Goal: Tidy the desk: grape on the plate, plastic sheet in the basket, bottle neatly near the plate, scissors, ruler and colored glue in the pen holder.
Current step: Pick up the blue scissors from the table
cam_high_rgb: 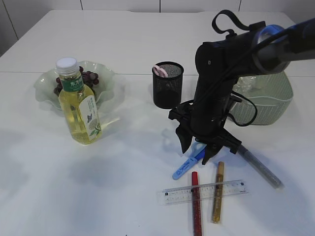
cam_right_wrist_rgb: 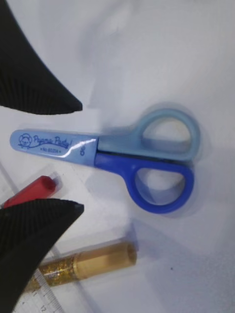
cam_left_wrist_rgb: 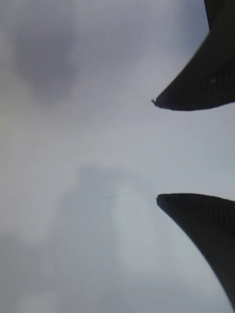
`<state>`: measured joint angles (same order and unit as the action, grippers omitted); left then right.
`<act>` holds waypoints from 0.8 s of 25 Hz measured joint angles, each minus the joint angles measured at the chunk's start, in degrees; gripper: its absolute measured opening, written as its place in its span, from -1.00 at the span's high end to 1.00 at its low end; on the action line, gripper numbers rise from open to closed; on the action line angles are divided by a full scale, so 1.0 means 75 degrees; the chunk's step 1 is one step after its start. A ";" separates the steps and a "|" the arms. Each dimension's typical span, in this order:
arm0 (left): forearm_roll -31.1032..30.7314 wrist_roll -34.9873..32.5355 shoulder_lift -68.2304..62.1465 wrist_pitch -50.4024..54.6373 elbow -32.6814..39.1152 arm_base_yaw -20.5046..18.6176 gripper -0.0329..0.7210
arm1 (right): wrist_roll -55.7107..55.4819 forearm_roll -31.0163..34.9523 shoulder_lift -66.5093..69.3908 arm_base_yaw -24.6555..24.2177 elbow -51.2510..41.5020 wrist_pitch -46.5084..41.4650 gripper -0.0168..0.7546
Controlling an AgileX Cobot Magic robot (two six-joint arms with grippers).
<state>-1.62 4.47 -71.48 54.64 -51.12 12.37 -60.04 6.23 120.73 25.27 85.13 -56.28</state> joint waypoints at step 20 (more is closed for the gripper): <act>0.0000 0.0000 0.0000 -0.0013 0.0000 0.0000 -0.16 | -0.0288 -0.0183 0.0133 0.0000 0.0002 0.0278 -0.18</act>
<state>-1.62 4.47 -71.48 54.54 -51.12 12.37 -62.20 4.86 121.73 25.27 85.15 -54.19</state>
